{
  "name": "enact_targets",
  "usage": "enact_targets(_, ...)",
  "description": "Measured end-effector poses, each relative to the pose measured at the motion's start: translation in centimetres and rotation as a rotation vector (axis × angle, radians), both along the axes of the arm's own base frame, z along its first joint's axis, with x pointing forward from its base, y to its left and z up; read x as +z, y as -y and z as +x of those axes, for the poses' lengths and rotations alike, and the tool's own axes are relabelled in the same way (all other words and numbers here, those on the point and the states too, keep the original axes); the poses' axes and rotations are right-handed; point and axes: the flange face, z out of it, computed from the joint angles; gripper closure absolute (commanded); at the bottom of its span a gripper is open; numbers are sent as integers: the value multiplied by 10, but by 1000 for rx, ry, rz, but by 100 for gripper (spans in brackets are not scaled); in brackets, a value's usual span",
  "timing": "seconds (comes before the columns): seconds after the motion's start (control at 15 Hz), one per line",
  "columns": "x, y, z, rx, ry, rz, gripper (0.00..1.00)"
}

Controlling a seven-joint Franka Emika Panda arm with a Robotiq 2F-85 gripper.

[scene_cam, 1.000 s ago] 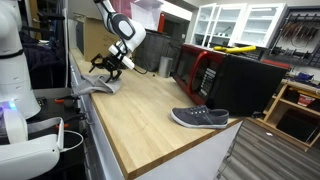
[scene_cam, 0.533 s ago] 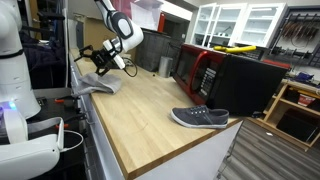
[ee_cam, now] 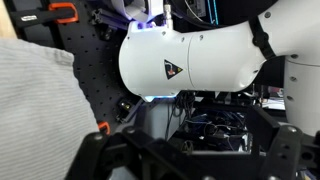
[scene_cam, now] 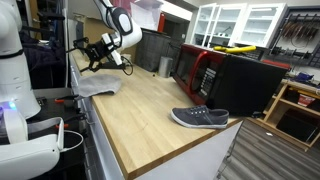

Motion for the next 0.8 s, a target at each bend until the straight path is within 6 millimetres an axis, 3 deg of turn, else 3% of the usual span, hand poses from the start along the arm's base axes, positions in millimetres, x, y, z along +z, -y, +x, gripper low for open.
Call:
enact_targets(0.33, -6, 1, 42, -48, 287, -15, 0)
enact_targets(0.8, -24, -17, 95, -163, 641, -33, 0)
